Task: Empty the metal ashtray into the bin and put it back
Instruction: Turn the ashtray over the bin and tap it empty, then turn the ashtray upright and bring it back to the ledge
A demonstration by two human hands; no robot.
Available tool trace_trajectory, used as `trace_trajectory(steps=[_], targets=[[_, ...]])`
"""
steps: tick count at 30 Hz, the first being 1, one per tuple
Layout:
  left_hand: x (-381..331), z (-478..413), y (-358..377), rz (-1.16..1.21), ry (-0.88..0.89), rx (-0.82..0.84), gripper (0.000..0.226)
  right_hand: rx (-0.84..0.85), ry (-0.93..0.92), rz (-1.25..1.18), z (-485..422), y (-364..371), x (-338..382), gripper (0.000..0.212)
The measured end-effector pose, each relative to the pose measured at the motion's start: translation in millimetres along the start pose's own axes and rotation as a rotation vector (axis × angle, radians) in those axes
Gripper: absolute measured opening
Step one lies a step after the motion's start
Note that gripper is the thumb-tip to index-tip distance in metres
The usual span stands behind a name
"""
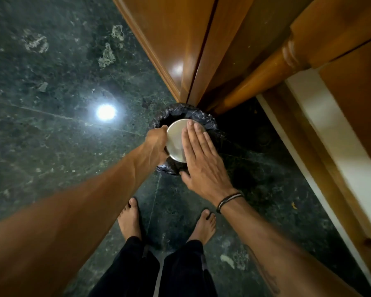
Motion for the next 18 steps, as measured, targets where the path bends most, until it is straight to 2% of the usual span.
trace_trajectory(steps=[4, 6, 9, 11, 13, 15, 17, 18], targets=[[-6, 16, -12, 0.033, 0.002, -0.007, 0.047, -0.046, 0.066, -0.189, 13, -30, 6, 0.116], [-20, 47, -19, 0.037, 0.018, -0.020, 0.044, -0.079, 0.162, -0.397, 24, -61, 10, 0.108], [-40, 107, -33, -0.012, 0.092, -0.061, 0.029, -0.041, 0.502, -0.793, 36, -109, 10, 0.091], [-54, 155, -45, -0.080, 0.167, -0.039, 0.032, -0.013, 0.739, -1.106, 43, -149, 17, 0.080], [-68, 200, -52, -0.152, 0.281, -0.035, 0.038, 0.068, 0.902, -1.432, 48, -187, 28, 0.067], [-95, 280, -65, -0.188, 0.410, -0.024, 0.046, 0.151, 0.954, -1.663, 67, -257, 46, 0.066], [-111, 334, -69, -0.200, 0.546, 0.044, 0.051, 0.198, 0.898, -1.748, 80, -305, 57, 0.078], [-122, 369, -71, -0.235, 0.612, 0.093, 0.051, 0.170, 0.867, -1.777, 92, -336, 61, 0.079]])
Point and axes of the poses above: each hand's wrist, its own z-axis away from the middle knuckle, its own y-axis out of the palm, x = y × z, the point moved 4 cm from there along -z, towards the middle knuckle, and after that the axes turned 4 degrees about -z, right-handed, at the moved point
